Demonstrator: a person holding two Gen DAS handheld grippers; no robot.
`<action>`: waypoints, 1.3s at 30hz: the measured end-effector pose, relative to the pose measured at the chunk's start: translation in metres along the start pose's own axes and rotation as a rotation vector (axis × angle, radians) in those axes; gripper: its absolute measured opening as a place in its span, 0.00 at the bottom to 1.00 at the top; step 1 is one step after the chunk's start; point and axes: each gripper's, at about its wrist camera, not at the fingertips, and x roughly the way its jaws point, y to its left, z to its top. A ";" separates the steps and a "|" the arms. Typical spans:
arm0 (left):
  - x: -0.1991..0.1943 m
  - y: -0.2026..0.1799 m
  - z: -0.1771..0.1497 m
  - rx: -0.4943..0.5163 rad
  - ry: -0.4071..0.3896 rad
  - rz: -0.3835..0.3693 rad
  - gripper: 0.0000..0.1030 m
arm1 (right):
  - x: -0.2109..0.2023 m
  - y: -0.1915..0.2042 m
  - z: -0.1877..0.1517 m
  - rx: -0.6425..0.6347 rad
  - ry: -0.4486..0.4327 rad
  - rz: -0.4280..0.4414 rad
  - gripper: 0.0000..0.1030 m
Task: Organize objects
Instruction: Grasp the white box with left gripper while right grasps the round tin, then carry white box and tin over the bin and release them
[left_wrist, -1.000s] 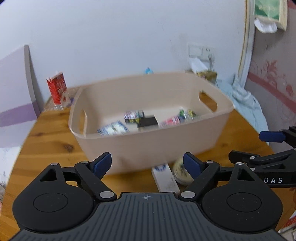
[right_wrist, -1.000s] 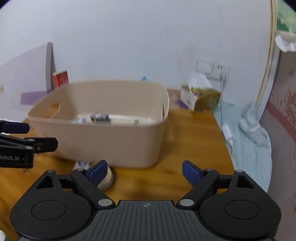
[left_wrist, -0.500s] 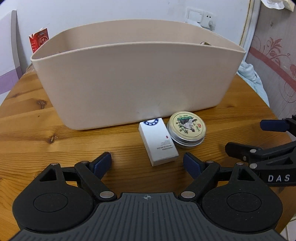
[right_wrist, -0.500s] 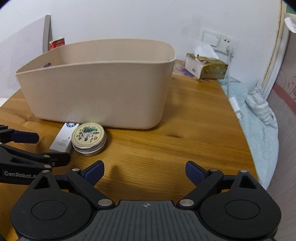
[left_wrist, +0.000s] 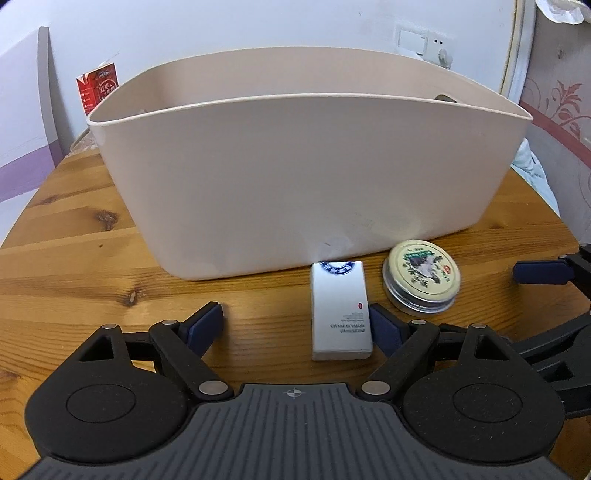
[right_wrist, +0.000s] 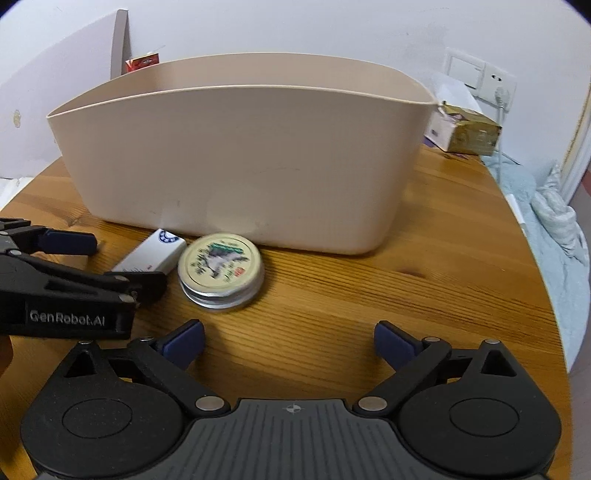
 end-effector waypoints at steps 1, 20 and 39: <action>0.000 0.002 0.001 0.001 -0.004 0.000 0.81 | 0.001 0.002 0.001 -0.006 -0.005 0.002 0.99; -0.013 0.018 0.003 -0.003 0.027 -0.013 0.30 | 0.004 0.024 0.014 -0.023 -0.068 0.062 0.49; -0.126 0.024 0.036 0.044 -0.208 -0.038 0.30 | -0.105 0.003 0.026 0.029 -0.269 0.017 0.49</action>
